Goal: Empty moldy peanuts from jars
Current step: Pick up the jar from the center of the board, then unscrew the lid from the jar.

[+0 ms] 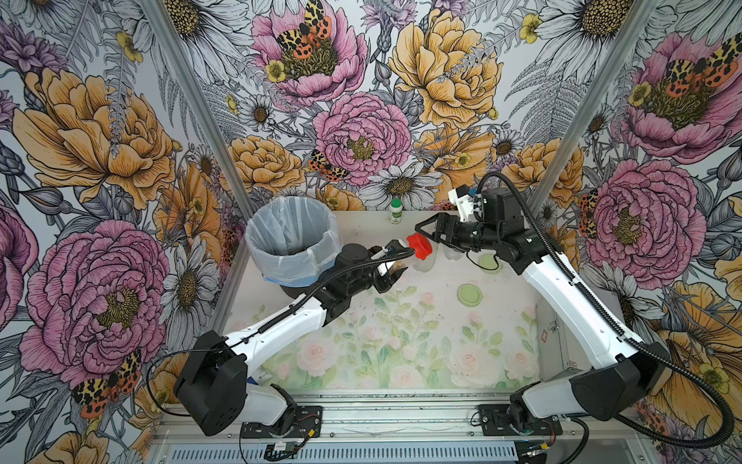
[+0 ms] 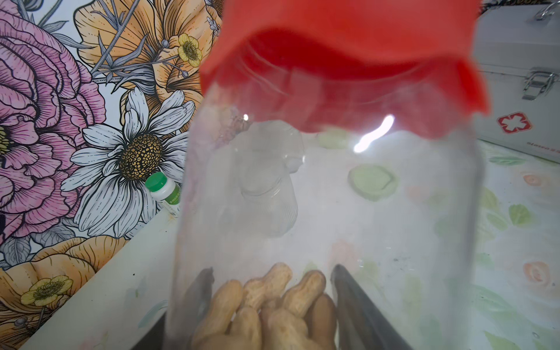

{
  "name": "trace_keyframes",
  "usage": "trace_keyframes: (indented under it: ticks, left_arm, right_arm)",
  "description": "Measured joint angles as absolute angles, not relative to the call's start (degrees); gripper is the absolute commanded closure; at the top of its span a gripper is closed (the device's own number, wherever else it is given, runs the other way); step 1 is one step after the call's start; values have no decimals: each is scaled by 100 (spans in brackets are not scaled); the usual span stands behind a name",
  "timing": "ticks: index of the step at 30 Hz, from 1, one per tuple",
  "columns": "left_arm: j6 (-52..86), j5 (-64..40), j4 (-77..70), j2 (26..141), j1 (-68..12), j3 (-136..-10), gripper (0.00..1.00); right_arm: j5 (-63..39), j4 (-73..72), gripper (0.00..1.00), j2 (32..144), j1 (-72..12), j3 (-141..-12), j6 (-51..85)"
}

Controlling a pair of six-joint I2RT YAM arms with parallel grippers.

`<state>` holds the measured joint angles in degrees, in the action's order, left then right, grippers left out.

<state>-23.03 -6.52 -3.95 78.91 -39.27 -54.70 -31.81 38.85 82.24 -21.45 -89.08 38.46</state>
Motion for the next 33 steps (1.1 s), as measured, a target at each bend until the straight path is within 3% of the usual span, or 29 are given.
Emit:
trace_keyframes:
  ticks: [17, 23, 27, 33]
  left_arm:
    - [-2519, -296, -268, 7797, -4056, -5470, 54]
    - [-2598, -248, -104, 7714, -4088, -5470, 54]
    - [-2602, -233, -67, 7690, -4093, -5470, 55]
    - [-2598, -244, -10, 7682, -4099, -5470, 61]
  right_arm:
    - [-3288, 4311, 13, 8412, -2222, -8945, 3505]
    - [-3382, 4307, 28, 8523, -2252, -8945, 3444]
    - [-3457, 4287, 46, 8523, -2307, -8943, 3382]
    - [-3439, 4261, 50, 8525, -2329, -8910, 3148]
